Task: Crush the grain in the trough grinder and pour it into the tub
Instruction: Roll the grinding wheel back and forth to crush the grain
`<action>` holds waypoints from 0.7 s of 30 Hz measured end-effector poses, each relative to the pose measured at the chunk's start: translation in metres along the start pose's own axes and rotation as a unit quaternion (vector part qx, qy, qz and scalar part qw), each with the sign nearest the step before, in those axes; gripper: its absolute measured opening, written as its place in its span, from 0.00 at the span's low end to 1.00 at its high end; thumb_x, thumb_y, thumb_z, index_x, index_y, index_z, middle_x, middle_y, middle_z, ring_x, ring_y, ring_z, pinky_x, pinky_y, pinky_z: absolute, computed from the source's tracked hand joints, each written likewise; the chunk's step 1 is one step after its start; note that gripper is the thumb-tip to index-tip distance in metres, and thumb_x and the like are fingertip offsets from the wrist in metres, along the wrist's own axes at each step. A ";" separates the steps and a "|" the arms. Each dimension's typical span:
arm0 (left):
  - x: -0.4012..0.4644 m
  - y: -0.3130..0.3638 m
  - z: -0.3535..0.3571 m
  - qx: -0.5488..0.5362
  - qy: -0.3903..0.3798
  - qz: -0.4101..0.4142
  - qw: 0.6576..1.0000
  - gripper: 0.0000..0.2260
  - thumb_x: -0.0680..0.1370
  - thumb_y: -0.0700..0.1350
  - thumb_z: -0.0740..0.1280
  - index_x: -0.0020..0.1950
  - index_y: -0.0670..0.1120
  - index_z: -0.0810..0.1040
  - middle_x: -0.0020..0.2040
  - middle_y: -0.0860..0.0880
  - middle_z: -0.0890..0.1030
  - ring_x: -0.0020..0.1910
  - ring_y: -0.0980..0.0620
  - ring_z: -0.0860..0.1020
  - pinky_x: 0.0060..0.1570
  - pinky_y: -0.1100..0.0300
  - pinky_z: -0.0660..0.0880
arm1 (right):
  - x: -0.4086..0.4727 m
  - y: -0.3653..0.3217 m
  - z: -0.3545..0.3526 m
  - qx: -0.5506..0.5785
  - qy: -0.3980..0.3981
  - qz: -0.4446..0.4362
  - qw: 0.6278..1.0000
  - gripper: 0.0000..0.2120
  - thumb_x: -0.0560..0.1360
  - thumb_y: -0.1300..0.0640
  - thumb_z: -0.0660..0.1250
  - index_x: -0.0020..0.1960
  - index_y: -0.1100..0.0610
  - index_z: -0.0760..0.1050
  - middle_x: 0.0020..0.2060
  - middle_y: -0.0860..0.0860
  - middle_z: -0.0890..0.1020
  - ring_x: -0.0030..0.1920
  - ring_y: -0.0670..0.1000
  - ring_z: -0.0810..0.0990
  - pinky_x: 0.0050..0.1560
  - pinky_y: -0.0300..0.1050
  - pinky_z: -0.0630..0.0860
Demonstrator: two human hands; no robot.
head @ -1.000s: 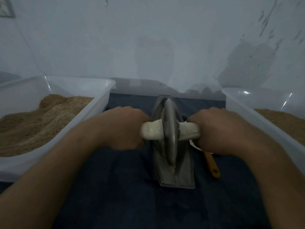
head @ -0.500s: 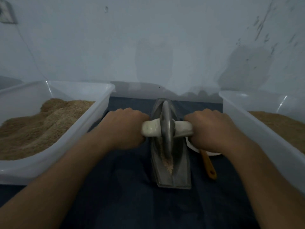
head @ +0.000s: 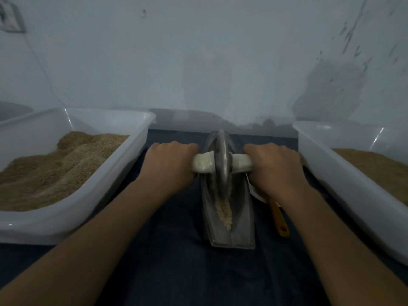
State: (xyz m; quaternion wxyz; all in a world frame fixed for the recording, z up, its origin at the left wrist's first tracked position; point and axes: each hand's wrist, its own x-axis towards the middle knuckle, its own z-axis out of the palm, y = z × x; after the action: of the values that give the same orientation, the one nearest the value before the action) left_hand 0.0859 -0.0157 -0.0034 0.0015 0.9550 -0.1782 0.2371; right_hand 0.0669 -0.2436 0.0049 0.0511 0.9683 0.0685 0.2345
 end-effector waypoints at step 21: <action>-0.005 -0.008 -0.013 -0.034 -0.106 0.016 0.994 0.07 0.73 0.56 0.69 0.44 0.59 0.71 0.46 0.54 0.80 0.48 0.46 0.81 0.46 0.51 0.77 | -0.009 0.007 -0.012 0.020 -0.054 -0.041 0.998 0.13 0.70 0.56 0.68 0.37 0.45 0.64 0.35 0.44 0.71 0.33 0.46 0.66 0.31 0.44 0.59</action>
State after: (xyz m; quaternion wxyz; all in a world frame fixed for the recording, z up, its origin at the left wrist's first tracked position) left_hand 0.0787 -0.0051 0.0065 0.0110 0.9712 -0.2001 0.1288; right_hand 0.0543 -0.2513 0.0127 0.0448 0.9769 0.1097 0.1781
